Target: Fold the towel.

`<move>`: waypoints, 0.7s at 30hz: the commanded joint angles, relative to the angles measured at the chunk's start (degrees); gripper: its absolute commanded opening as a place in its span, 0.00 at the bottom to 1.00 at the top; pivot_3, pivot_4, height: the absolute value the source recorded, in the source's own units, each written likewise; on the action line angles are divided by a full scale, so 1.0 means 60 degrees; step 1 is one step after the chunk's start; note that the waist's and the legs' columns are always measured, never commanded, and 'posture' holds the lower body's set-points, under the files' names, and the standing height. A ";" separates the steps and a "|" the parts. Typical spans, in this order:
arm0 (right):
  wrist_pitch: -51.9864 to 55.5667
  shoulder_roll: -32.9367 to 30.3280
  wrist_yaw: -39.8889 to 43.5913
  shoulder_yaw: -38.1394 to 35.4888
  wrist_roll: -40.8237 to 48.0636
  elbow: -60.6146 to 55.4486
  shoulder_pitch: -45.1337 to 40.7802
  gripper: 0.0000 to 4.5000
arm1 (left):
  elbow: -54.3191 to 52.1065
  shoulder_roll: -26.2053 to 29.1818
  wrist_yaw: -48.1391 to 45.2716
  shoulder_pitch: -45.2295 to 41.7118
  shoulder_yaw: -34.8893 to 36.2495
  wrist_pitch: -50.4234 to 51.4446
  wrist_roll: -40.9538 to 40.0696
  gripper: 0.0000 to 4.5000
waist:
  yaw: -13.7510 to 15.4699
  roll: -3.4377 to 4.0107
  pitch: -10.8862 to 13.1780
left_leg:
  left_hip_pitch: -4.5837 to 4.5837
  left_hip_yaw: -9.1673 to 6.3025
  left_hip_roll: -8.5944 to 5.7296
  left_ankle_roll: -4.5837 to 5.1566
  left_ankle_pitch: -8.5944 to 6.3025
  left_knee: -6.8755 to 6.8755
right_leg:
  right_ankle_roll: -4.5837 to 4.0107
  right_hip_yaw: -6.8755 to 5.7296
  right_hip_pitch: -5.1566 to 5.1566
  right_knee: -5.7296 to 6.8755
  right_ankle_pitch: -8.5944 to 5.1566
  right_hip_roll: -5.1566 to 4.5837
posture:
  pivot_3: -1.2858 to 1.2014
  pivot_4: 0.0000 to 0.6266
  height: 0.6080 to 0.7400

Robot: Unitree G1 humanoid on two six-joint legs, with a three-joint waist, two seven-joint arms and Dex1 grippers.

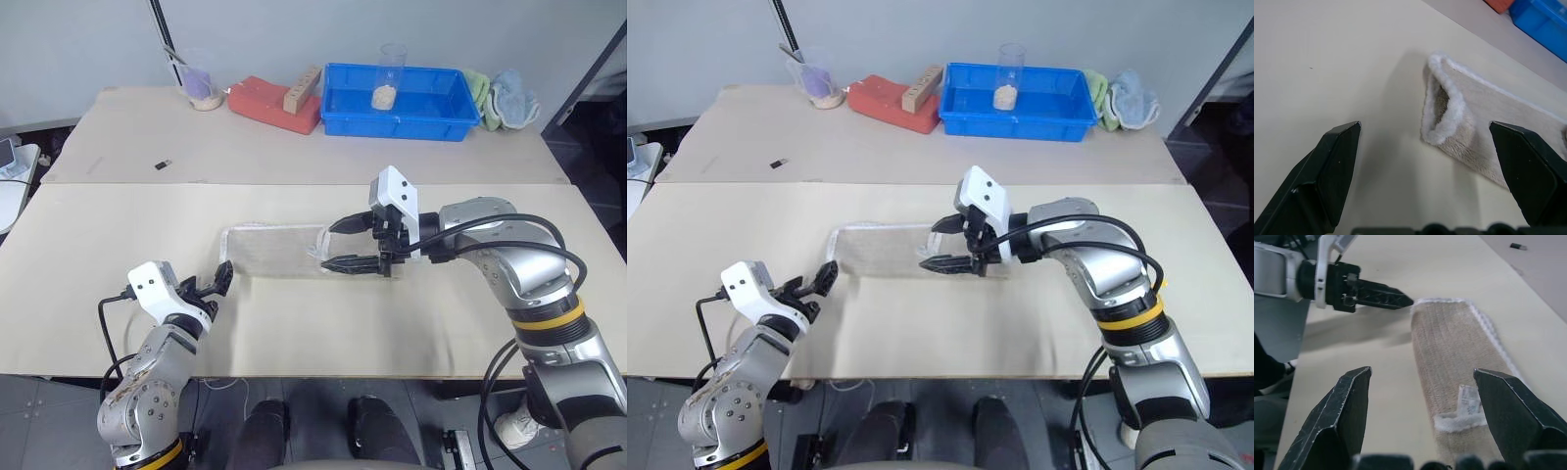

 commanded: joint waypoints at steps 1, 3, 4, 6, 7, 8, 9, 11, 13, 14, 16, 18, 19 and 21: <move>-0.0326 -0.0115 0.0354 -0.0364 0.0125 -0.0019 -0.0319 0.82 | 0.0015 -0.0309 0.0721 -0.0771 -0.0004 0.0713 -0.0704 1.00 | 0.0030 0.0000 0.0000 | 0.0000 -0.0001 -0.0003 0.0000 0.0000 0.0000 | 0.0000 -0.0001 0.0001 0.0000 0.0000 -0.0002 | 0.52 0.24 1.00; -0.0345 -0.0126 0.0415 -0.0400 0.0133 -0.0001 -0.0337 0.82 | 0.0130 -0.0323 0.0964 -0.0981 -0.0023 0.1017 -0.0749 1.00 | 0.0019 -0.0001 -0.0001 | -0.0001 -0.0001 -0.0007 -0.0002 0.0001 0.0001 | 0.0000 -0.0001 0.0002 -0.0002 0.0000 -0.0002 | 0.52 0.24 1.00; -0.0336 -0.0142 0.0449 -0.0427 0.0152 -0.0005 -0.0343 0.82 | 0.0244 -0.0385 0.1190 -0.1143 -0.0080 0.1254 -0.0744 1.00 | 0.0008 -0.0001 -0.0001 | 0.0000 0.0001 -0.0013 -0.0002 0.0001 0.0000 | 0.0000 0.0001 0.0001 -0.0001 0.0000 -0.0003 | 0.52 0.24 1.00; -0.0328 -0.0200 0.0503 -0.0493 0.0179 -0.0006 -0.0338 0.83 | 0.0488 -0.0390 0.1414 -0.1584 -0.0416 0.1462 -0.0539 0.84 | -0.0002 -0.0001 -0.0001 | 0.0001 -0.0002 -0.0018 -0.0002 0.0001 -0.0005 | 0.0000 0.0000 -0.0002 -0.0001 0.0000 -0.0003 | 0.52 0.24 1.00; -0.0327 -0.0225 0.0514 -0.0519 0.0180 -0.0022 -0.0324 0.83 | 0.0614 -0.0493 0.1608 -0.1758 -0.0383 0.1509 -0.0541 0.73 | 0.0000 -0.0001 -0.0001 | -0.0001 -0.0002 -0.0018 -0.0002 0.0001 -0.0006 | 0.0000 0.0000 -0.0005 -0.0001 0.0000 -0.0001 | 0.52 0.24 1.00; -0.0316 -0.0247 0.0521 -0.0541 0.0189 -0.0049 -0.0310 0.83 | 0.0709 -0.0521 0.1742 -0.1866 -0.0341 0.1564 -0.0502 0.62 | 0.0001 -0.0002 -0.0001 | -0.0004 -0.0003 -0.0020 -0.0002 0.0001 -0.0005 | 0.0000 0.0000 -0.0006 0.0000 0.0000 -0.0002 | 0.52 0.24 1.00; -0.0300 -0.0262 0.0530 -0.0563 0.0201 -0.0073 -0.0297 0.83 | 0.0753 -0.0521 0.1791 -0.1903 -0.0300 0.1564 -0.0480 0.52 | 0.0001 -0.0002 -0.0001 | -0.0004 -0.0003 -0.0020 -0.0003 0.0001 -0.0004 | 0.0000 0.0000 -0.0004 -0.0001 0.0000 -0.0002 | 0.52 0.24 1.00; -0.0245 -0.0318 0.0553 -0.0643 0.0233 -0.0138 -0.0250 0.83 | 0.0739 -0.0465 0.1843 -0.1880 -0.0235 0.1498 -0.0397 0.31 | -0.0014 -0.0002 -0.0001 | -0.0003 -0.0002 -0.0024 -0.0003 0.0001 -0.0005 | 0.0000 0.0001 -0.0004 -0.0002 0.0000 -0.0009 | 0.52 0.24 1.00; -0.0219 -0.0391 0.0565 -0.0724 0.0243 -0.0180 -0.0186 0.83 | 0.0691 -0.0312 0.1802 -0.1878 -0.0245 0.1298 -0.0236 0.09 | -0.0017 -0.0002 -0.0001 | -0.0004 -0.0001 -0.0024 -0.0003 0.0001 -0.0008 | 0.0000 0.0002 -0.0008 -0.0002 0.0000 -0.0011 | 0.52 0.24 1.00; -0.0217 -0.0418 0.0568 -0.0749 0.0246 -0.0192 -0.0162 0.83 | 0.0680 -0.0257 0.1779 -0.1890 -0.0249 0.1229 -0.0164 0.01 | -0.0012 -0.0002 -0.0001 | -0.0004 -0.0001 -0.0024 -0.0003 0.0001 -0.0009 | 0.0000 0.0002 -0.0009 -0.0002 0.0000 -0.0010 | 0.52 0.24 1.00; -0.0161 -0.0557 0.0561 -0.0877 0.0288 -0.0254 -0.0052 0.83 | 0.0622 0.0194 0.1495 -0.1970 -0.0473 0.0832 0.0288 0.01 | -0.0008 -0.0002 -0.0001 | -0.0003 -0.0002 -0.0024 -0.0004 0.0001 -0.0008 | 0.0000 0.0001 -0.0008 -0.0003 0.0000 -0.0010 | 0.52 0.24 1.00; -0.0114 -0.0693 0.0571 -0.0982 0.0334 -0.0322 0.0048 0.83 | 0.0555 0.0670 0.1122 -0.2029 -0.0816 0.0481 0.0666 0.01 | -0.0008 -0.0002 -0.0001 | -0.0004 -0.0002 -0.0028 -0.0006 0.0003 -0.0009 | 0.0000 0.0001 -0.0006 -0.0006 0.0000 -0.0012 | 0.52 0.24 1.00; -0.0102 -0.0746 0.0582 -0.1018 0.0353 -0.0350 0.0086 0.83 | 0.0529 0.0870 0.0939 -0.2045 -0.0986 0.0342 0.0809 0.01 | -0.0007 -0.0002 -0.0001 | -0.0003 -0.0001 -0.0031 -0.0007 0.0003 -0.0009 | 0.0000 0.0001 -0.0005 -0.0007 0.0000 -0.0016 | 0.52 0.24 1.00; -0.0083 -0.0862 0.0596 -0.1071 0.0375 -0.0388 0.0156 0.83 | 0.0475 0.1345 0.0457 -0.2076 -0.1397 0.0075 0.1107 0.01 | -0.0003 -0.0002 -0.0001 | -0.0005 -0.0001 -0.0038 -0.0011 0.0005 -0.0011 | 0.0000 0.0001 -0.0006 -0.0009 0.0000 -0.0022 | 0.52 0.24 1.00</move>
